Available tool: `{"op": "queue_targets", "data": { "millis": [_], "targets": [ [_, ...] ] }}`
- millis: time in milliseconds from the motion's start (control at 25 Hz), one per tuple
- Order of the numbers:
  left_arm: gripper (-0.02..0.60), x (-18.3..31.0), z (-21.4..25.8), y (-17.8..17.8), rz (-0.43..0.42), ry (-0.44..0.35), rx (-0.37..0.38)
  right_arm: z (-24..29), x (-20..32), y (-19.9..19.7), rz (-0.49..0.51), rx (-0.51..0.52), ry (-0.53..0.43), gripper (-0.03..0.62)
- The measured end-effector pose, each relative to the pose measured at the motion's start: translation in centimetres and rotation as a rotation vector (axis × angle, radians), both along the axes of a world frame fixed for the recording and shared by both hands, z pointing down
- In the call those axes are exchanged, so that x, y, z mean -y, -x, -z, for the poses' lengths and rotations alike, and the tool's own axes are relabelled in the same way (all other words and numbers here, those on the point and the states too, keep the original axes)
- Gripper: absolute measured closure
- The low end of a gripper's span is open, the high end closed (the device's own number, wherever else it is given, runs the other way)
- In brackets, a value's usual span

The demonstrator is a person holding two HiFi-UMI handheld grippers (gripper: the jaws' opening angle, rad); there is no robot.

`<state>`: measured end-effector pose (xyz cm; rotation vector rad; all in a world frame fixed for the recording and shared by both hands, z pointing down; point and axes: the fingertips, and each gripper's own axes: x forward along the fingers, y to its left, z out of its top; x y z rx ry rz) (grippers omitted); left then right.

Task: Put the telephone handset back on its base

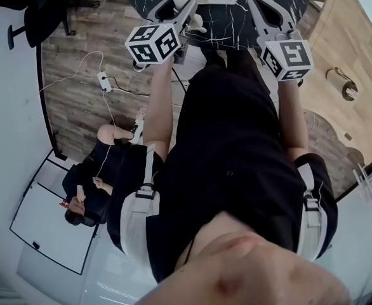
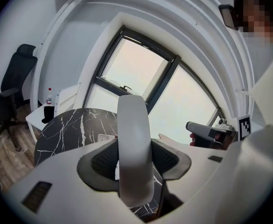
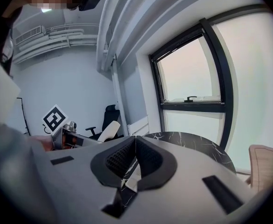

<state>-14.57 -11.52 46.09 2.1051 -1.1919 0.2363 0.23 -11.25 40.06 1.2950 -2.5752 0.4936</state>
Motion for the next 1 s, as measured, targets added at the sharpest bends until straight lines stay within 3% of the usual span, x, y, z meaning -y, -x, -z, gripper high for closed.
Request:
{"op": "queue_targets", "data": {
  "millis": [520,1000],
  "targets": [
    [0.360,5.5,-7.3,-1.0,0.033,0.136,0.104,-4.7,6.0,0.8,0.098,-0.006,0.107,0.563],
    [0.360,8.2,-14.3,-1.6,0.048,0.266,0.193,-8.8,8.9,0.2,0.130,-0.024,0.201,0.563]
  ]
}}
